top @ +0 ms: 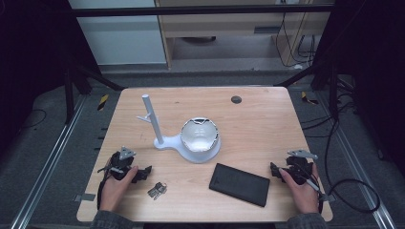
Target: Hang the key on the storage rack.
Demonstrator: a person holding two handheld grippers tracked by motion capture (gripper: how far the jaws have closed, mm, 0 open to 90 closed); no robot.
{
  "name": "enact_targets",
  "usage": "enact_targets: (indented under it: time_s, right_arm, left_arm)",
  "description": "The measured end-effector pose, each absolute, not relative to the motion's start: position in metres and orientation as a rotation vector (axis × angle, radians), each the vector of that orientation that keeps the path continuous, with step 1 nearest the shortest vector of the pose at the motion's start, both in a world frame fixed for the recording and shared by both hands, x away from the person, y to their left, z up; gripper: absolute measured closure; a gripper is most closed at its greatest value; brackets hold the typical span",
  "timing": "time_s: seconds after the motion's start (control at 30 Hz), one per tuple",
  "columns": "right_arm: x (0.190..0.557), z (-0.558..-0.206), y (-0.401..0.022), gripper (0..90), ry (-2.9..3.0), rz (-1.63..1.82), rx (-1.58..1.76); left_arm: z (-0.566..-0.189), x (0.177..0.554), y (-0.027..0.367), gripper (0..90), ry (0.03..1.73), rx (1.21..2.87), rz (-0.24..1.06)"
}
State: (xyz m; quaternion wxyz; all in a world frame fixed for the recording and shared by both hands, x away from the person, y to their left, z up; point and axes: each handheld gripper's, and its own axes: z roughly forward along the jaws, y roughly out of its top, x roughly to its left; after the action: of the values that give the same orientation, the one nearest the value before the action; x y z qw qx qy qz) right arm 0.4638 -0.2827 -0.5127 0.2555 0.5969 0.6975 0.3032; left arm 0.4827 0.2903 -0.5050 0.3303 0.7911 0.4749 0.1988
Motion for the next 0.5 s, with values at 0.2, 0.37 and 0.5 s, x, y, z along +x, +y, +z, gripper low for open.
enact_targets:
  time_s: [0.2,0.37,0.5]
  right_arm:
    - [0.463,-0.513,-0.281,2.8,1.905,0.825,1.608]
    - [0.462,-0.512,-0.280,2.9,1.913,0.831,1.605]
    - [0.462,-0.513,-0.279,2.8,1.917,0.830,1.599]
  left_arm:
    - [-0.494,0.474,0.295,3.0,1.212,2.031,0.568]
    - [-0.487,0.464,0.296,3.1,1.216,2.027,0.519]
    - [-0.484,0.457,0.292,3.9,1.202,2.060,0.524]
